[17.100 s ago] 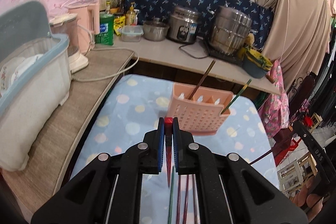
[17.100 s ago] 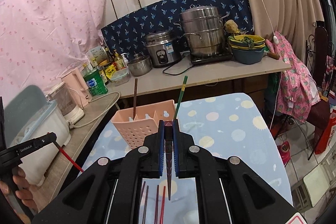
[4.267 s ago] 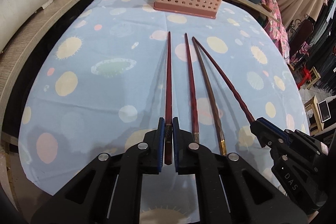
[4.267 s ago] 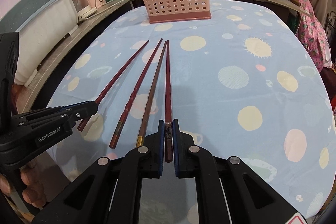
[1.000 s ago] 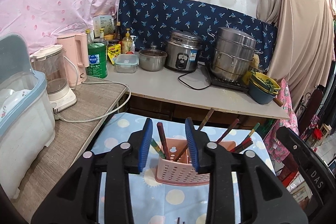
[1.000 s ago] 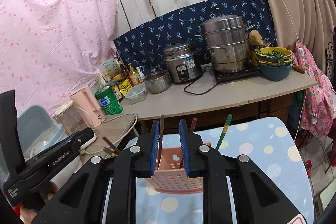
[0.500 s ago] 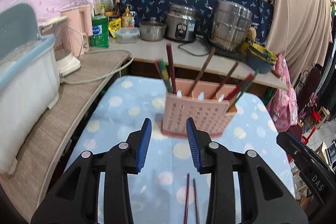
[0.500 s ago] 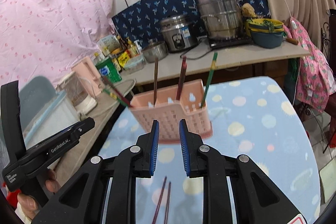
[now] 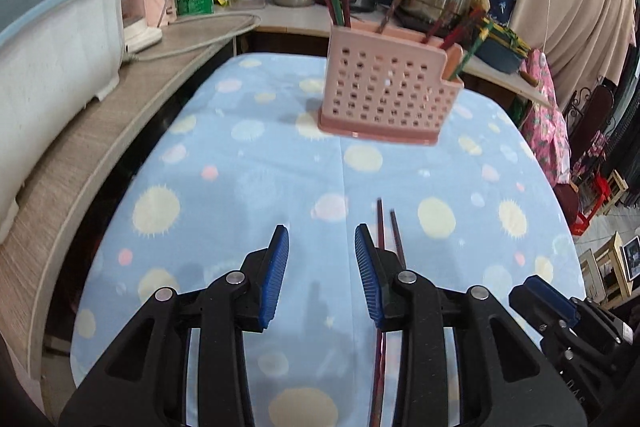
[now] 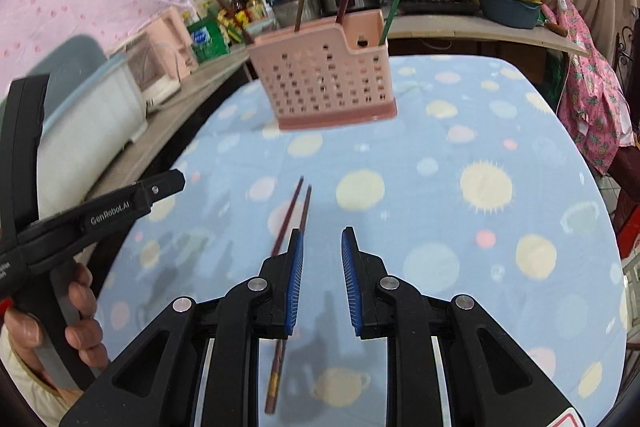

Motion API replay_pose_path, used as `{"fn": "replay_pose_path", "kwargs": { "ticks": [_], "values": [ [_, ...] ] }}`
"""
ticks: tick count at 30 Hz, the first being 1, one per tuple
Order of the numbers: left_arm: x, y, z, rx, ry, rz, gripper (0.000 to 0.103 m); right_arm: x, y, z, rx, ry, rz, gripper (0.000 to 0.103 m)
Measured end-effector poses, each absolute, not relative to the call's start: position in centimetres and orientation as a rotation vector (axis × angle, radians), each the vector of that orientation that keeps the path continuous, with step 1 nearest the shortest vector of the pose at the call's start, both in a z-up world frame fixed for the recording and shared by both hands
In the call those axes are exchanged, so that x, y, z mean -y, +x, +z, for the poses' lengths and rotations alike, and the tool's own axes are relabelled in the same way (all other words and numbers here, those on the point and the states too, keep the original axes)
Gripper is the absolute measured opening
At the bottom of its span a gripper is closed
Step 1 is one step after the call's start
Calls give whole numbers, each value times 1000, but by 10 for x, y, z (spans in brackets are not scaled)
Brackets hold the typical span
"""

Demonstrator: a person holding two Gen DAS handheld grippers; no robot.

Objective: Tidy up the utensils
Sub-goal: 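Move both open tools back down to the last two chopsticks, then close the left tool on the red chopstick while the right tool grasps the brown chopstick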

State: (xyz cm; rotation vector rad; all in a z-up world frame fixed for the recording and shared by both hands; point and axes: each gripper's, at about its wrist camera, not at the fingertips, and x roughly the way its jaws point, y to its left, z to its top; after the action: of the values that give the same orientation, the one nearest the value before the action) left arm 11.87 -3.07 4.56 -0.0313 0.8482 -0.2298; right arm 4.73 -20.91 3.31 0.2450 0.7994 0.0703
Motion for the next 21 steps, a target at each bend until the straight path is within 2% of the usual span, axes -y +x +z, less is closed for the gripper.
{"fn": "replay_pose_path", "kwargs": {
  "ticks": [15, 21],
  "values": [
    [28, 76, -6, -976, 10, -241, 34, 174, 2, -22, -945, 199, 141, 20],
    [26, 68, -13, -989, 20, -240, 44, 162, -5, -30, -979, 178, 179, 20]
  ]
}}
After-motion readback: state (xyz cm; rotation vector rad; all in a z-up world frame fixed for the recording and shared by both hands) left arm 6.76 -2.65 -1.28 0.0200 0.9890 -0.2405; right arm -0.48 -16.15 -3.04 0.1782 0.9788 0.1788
